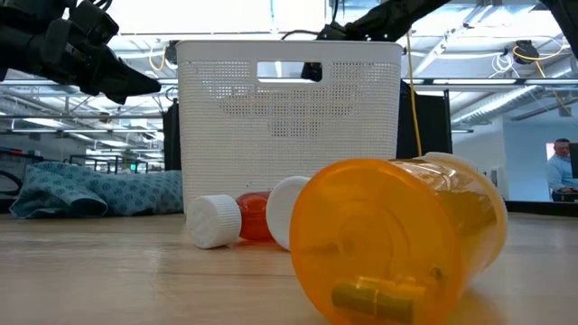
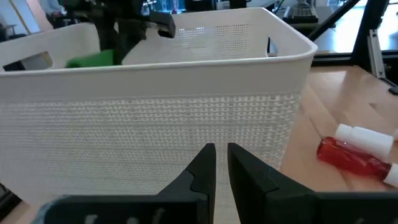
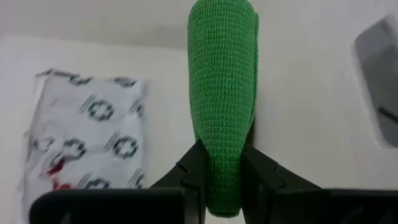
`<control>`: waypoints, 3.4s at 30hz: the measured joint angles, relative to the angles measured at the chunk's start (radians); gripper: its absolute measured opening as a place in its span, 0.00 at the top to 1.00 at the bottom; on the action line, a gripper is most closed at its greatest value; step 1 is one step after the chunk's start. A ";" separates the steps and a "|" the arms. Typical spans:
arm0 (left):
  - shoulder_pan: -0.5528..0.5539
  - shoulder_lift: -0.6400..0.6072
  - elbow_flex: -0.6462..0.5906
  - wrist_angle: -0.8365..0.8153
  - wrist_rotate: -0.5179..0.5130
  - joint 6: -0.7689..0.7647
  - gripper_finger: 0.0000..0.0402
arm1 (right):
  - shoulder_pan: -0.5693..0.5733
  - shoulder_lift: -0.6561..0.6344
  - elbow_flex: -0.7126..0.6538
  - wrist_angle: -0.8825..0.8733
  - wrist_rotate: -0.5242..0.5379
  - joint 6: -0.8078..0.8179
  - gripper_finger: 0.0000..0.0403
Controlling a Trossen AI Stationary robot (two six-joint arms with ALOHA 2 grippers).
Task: Pick & place medical supplies in basket/bin
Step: Put the green bandage into the white container, then put the red pill bottle into the white container
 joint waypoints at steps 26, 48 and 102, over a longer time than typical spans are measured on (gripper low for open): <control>0.001 0.000 0.000 0.005 -0.018 0.088 0.88 | 0.040 0.258 0.005 -0.073 0.021 -0.195 0.87; 0.001 0.000 0.000 0.004 -0.018 0.073 0.88 | 0.043 0.027 -0.003 -0.001 0.130 -0.121 0.45; 0.001 0.000 0.000 -0.023 -0.019 0.102 0.88 | 0.097 -1.264 -1.286 0.950 -0.266 0.568 1.00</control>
